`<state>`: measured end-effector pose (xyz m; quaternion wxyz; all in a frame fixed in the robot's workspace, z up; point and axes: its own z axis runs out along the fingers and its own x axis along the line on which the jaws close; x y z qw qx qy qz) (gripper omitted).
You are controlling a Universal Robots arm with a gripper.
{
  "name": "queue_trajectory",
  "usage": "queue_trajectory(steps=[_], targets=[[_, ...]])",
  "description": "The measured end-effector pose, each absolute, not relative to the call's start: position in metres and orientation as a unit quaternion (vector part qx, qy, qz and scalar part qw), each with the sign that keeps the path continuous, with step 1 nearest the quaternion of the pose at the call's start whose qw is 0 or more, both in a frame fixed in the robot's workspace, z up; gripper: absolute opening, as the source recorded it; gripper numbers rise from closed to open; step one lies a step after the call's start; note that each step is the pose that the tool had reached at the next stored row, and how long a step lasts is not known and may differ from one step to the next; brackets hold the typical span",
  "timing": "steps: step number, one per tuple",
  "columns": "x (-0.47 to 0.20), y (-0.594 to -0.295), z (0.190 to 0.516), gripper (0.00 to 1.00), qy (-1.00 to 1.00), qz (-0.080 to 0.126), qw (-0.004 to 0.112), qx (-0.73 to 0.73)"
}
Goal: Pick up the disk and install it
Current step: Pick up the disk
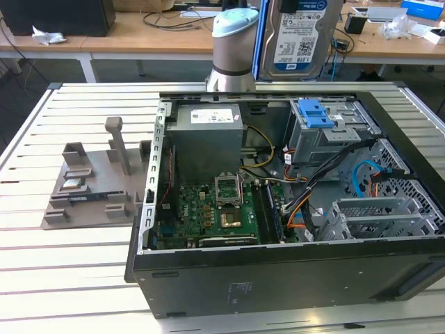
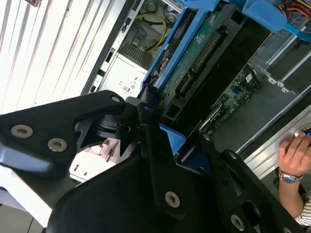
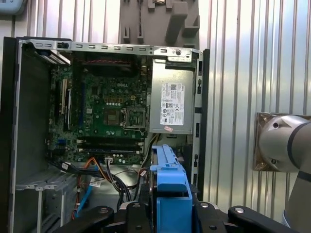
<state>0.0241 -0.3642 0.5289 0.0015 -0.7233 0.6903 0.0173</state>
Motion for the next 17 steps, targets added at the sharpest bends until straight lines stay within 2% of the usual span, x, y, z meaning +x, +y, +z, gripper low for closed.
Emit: queue_trajectory(steps=[17], targets=[[0.031,-0.389,0.528,0.36,0.69,0.017,0.001,-0.723]])
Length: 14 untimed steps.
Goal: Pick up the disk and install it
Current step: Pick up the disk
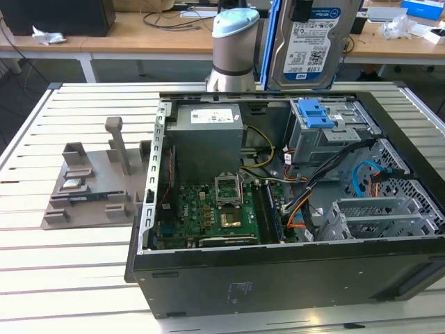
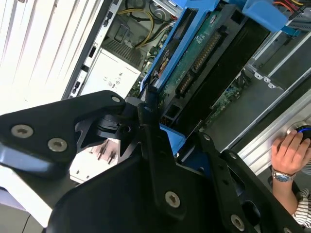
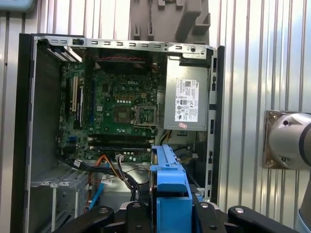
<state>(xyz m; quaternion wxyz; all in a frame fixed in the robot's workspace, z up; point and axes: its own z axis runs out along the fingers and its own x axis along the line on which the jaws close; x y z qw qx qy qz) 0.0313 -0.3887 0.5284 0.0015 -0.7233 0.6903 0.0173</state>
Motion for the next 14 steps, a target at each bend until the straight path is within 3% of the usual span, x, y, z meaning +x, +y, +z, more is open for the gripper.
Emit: queue_trajectory(steps=[14], targets=[[0.034,-0.405,0.528,0.36,0.69,0.017,0.001,-0.723]])
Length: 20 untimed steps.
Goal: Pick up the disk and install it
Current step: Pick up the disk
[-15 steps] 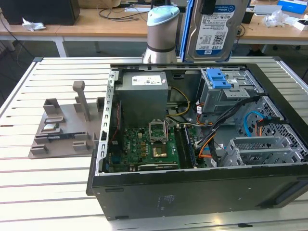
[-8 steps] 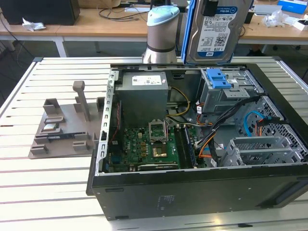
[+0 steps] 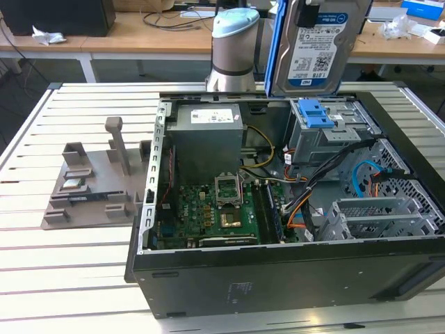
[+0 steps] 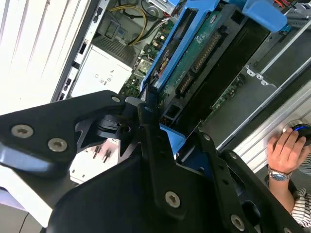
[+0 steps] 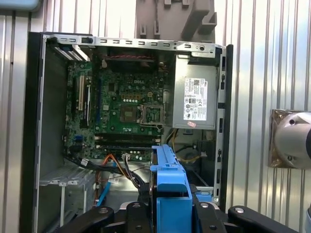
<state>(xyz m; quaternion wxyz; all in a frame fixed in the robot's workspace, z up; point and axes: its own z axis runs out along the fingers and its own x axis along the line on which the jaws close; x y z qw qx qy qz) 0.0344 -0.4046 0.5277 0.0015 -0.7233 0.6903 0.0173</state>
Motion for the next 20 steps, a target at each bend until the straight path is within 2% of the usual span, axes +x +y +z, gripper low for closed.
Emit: queue_trajectory(steps=[20], targets=[[0.038,-0.423,0.527,0.36,0.69,0.017,0.001,-0.723]])
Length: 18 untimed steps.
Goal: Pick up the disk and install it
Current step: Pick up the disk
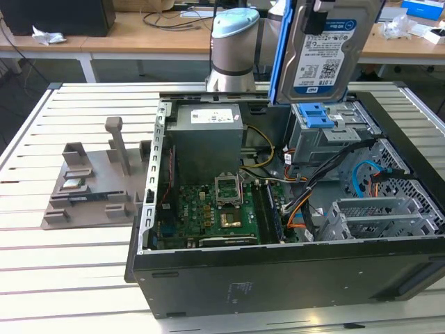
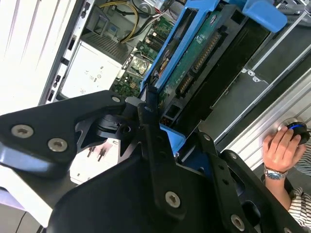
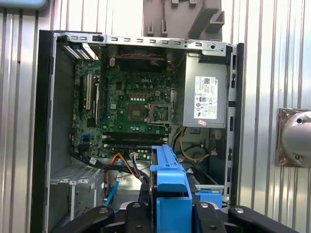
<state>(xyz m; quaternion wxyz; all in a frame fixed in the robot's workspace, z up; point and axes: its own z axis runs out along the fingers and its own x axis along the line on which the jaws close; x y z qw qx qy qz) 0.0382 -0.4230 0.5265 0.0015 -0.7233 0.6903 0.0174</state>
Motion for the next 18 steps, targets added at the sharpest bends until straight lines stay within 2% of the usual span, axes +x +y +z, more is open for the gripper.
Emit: queue_trajectory(steps=[18], targets=[[0.041,-0.44,0.526,0.36,0.69,0.017,0.001,-0.723]])
